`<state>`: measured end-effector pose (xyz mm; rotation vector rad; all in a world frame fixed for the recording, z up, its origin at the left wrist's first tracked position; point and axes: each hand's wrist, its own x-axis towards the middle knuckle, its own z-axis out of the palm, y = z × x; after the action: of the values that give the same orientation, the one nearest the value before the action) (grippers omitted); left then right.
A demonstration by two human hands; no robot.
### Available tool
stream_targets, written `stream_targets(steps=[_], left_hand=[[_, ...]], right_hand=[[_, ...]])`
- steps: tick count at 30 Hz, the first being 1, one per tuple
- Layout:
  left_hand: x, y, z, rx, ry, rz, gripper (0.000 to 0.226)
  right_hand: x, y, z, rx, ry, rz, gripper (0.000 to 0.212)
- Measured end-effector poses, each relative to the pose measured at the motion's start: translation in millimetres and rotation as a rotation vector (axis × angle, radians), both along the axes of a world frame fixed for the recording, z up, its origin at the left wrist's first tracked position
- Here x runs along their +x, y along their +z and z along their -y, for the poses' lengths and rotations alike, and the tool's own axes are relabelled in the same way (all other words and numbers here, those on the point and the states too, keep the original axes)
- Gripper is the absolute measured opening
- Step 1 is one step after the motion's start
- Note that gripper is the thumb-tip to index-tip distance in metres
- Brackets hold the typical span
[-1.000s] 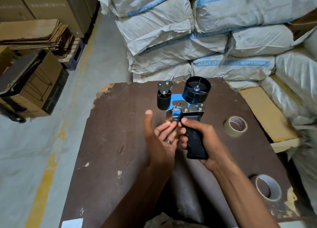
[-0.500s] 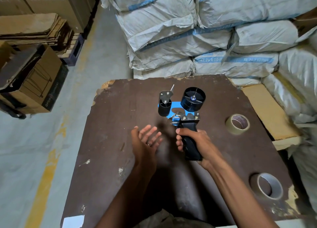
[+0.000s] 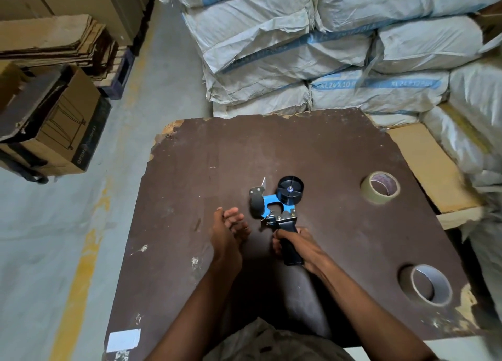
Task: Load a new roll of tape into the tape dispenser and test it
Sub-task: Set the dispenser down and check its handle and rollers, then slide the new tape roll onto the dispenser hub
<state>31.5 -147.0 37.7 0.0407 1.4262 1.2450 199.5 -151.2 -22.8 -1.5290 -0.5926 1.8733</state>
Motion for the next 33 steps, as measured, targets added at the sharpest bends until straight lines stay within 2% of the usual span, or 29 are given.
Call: stream_targets(steps=[6, 10, 13, 15, 17, 21, 25, 27, 29, 31, 32, 33], left_hand=[[2, -13, 6, 0.006, -0.072, -0.033, 0.04], [4, -22, 9, 0.011, -0.091, -0.034, 0.039], [9, -22, 10, 0.036, -0.117, -0.036, 0.037], [16, -21, 11, 0.052, -0.15, -0.072, 0.037], [26, -22, 10, 0.076, -0.199, -0.107, 0.037], [48, -21, 1, 0.101, -0.407, -0.193, 0.034], [88, -22, -18, 0.165, -0.638, -0.239, 0.031], [114, -26, -25, 0.201, -0.707, -0.232, 0.027], [138, -34, -33, 0.257, -0.775, -0.254, 0.022], [158, -43, -39, 0.292, -0.842, -0.278, 0.021], [168, -47, -41, 0.294, -0.868, -0.285, 0.022], [177, -51, -44, 0.299, -0.887, -0.304, 0.023]], right_hand=[[5, -23, 7, 0.002, 0.03, 0.075, 0.01], [9, -32, 7, -0.014, 0.023, 0.043, 0.016], [10, -36, 9, -0.02, 0.02, -0.037, 0.032], [12, -38, 10, -0.003, 0.027, -0.023, 0.046], [18, -40, 11, 0.03, 0.059, 0.056, 0.053], [44, -36, 10, 0.055, 0.064, 0.34, 0.057], [90, -23, -1, 0.01, -0.107, 0.345, 0.048], [121, -19, -10, 0.079, -0.173, 0.543, 0.053], [149, -12, -21, 0.167, -0.214, 0.83, 0.042], [170, -3, -35, 0.233, -0.291, 0.941, 0.012], [177, 2, -42, 0.254, -0.316, 0.972, 0.012], [183, 2, -50, 0.277, -0.325, 1.012, 0.021]])
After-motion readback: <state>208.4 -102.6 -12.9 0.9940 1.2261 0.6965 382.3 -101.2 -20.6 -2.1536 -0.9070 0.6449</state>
